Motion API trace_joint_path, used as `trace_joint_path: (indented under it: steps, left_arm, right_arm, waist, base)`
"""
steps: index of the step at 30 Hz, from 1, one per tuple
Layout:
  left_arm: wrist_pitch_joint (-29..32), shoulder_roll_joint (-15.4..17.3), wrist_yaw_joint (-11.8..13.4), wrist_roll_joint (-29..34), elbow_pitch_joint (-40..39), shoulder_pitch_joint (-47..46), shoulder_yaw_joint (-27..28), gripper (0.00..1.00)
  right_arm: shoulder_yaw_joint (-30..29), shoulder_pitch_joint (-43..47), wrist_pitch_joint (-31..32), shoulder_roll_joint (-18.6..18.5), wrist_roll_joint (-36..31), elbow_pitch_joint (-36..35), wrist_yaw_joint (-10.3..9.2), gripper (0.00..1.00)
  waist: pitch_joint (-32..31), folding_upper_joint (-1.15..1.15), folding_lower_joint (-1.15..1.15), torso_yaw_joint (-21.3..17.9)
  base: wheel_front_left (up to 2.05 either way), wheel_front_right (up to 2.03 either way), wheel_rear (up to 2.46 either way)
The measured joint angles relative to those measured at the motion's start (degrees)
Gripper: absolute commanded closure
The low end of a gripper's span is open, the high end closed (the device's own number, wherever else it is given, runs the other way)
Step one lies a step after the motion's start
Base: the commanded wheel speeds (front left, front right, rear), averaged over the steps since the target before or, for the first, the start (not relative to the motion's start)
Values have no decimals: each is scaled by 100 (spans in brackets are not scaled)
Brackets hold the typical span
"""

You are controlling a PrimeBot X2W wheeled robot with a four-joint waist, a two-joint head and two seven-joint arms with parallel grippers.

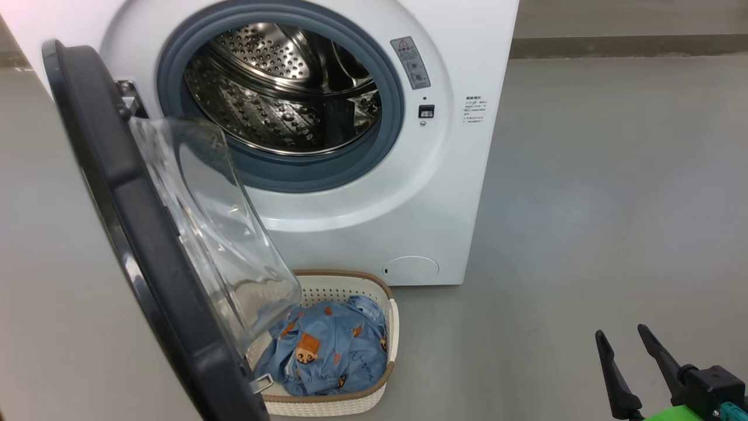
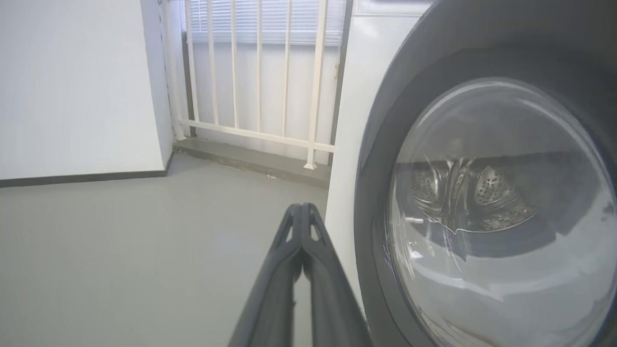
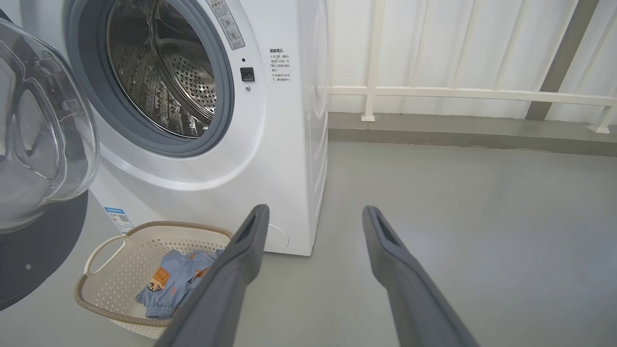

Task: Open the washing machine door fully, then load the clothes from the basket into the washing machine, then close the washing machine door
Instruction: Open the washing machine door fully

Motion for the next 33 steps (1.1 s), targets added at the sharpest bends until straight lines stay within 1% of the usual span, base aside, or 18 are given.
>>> trace_joint_path:
  steps: [5,7,10,12,14,16,18,21,24,26,28,31,33]
  left_arm:
    - [-1,-36,153,47,-932,-95,38,100]
    - [-2,-36,183,47,-1399,-182,-74,100]
    - [21,-37,183,47,-2152,-299,-389,100]
    - [127,-36,178,25,-2713,-397,-680,100]
    - [324,-30,166,-55,-3199,-503,-1105,100]
    - [599,-25,129,-155,-3626,-524,-1700,100]
    - [898,-16,118,-348,-3884,-523,-2424,100]
    - [1276,-14,115,-524,-3918,-509,-3388,100]
    - [1489,11,186,-647,-3686,-452,-3947,100]
    - [1569,16,274,-811,-3446,-364,-4185,100]
    - [1685,20,298,-857,-3097,-236,-4328,100]
    - [1775,29,390,-962,-2565,-62,-4395,100]
    - [1775,44,495,-967,-2330,-7,-4361,100]
  right_arm:
    - [-10,4,0,0,0,0,0,0]
    - [-15,6,0,0,5,0,0,0]
    - [-30,9,0,1,5,0,0,0]
    - [-43,14,0,3,5,0,0,0]
    - [-48,25,0,11,5,1,0,0]
    - [-49,25,0,23,5,2,0,0]
    - [-54,26,0,26,5,7,0,0]
    - [-58,27,0,37,5,11,0,0]
    - [-55,27,0,69,5,14,0,0]
    - [-60,27,0,74,5,16,0,0]
    - [-57,26,0,79,5,25,0,0]
    - [-60,26,0,93,5,27,0,0]
    - [-63,27,0,111,5,26,0,0]
  waist:
    - [-25,0,0,43]
    - [-36,0,0,65]
    - [-46,0,0,101]
    - [-49,0,0,127]
    - [-52,0,0,156]
    - [-54,0,0,187]
    - [-54,0,0,227]
    - [-41,0,0,297]
    - [-14,0,0,338]
    - [4,0,0,369]
    - [24,0,0,398]
    - [51,0,0,430]
    - [62,0,0,451]
  base:
    - [0,0,0]
    - [0,0,0]
    - [0,0,0]
    - [0,0,0]
    - [0,0,0]
    - [0,0,0]
    - [0,0,0]
    - [0,0,0]
    - [0,0,0]
    - [0,0,0]
    - [0,0,0]
    - [0,0,0]
    - [0,0,0]
